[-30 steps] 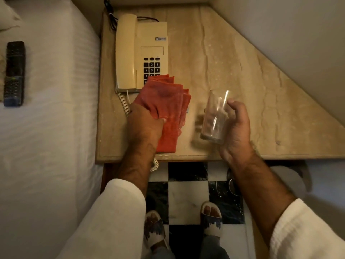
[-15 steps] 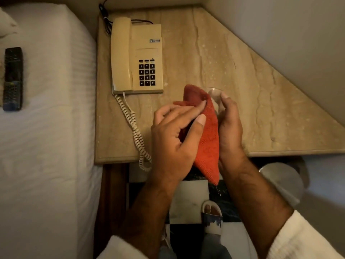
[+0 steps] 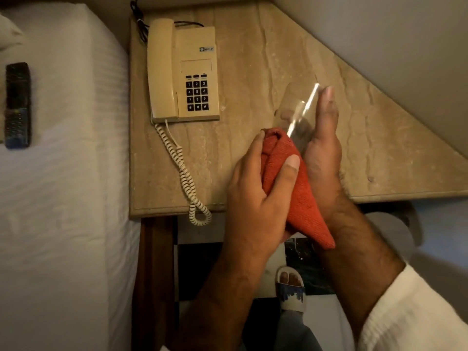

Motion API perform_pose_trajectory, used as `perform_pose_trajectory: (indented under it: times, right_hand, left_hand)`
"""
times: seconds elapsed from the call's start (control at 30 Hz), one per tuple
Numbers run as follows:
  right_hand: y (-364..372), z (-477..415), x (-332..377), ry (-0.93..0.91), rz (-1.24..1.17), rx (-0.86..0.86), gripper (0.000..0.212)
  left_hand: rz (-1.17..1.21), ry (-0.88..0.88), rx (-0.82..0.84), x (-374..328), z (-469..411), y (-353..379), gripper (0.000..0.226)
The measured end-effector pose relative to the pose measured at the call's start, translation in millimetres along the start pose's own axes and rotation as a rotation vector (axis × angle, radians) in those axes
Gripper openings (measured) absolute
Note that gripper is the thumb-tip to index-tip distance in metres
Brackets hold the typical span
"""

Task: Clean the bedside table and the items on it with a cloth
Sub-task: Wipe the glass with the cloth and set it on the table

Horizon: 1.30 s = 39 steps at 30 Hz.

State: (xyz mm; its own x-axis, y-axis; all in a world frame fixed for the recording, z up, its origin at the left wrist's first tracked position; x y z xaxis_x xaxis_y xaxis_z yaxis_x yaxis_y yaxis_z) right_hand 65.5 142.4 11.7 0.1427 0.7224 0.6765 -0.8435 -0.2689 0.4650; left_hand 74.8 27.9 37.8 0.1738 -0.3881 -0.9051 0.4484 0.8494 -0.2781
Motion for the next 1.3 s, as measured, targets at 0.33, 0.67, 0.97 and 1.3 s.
perform_pose_trajectory:
  times: [0.33,0.67,0.97,1.3]
  right_hand:
    - [2.1,9.9,-9.9,-0.026,0.215,0.065,0.058]
    - [1.3,-0.8,-14.1,0.042,0.1,0.064,0.033]
    - [23.1,-13.1,-0.8,0.01,0.203,0.121,0.058]
    - [-5.2,4.7,-21.1,-0.146,0.605,0.397,0.071]
  left_hand:
    - [0.064,-0.089,-0.026,-14.2,-45.6,-7.2,0.044]
    - [0.439,-0.517,-0.043,22.3,-40.9,-6.2,0.048]
    - [0.493,-0.454,0.048,41.1,-42.2,-15.5,0.049]
    - [0.772,-0.698,0.152,36.0,-75.9,-20.1,0.036]
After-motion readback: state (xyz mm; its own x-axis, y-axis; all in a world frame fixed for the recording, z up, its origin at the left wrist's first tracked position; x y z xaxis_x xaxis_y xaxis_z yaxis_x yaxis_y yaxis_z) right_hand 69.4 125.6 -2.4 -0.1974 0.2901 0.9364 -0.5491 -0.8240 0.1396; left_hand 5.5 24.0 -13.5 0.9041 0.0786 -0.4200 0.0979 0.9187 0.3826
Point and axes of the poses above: each hand's wrist, its own z-axis away from the middle knuckle, its own y-axis out of the palm, x = y × z, the point moved 1 cm from there along -z, towards the middle knuckle, and after that the axes turned 4 degrees about -x, right-handed, at the moved point
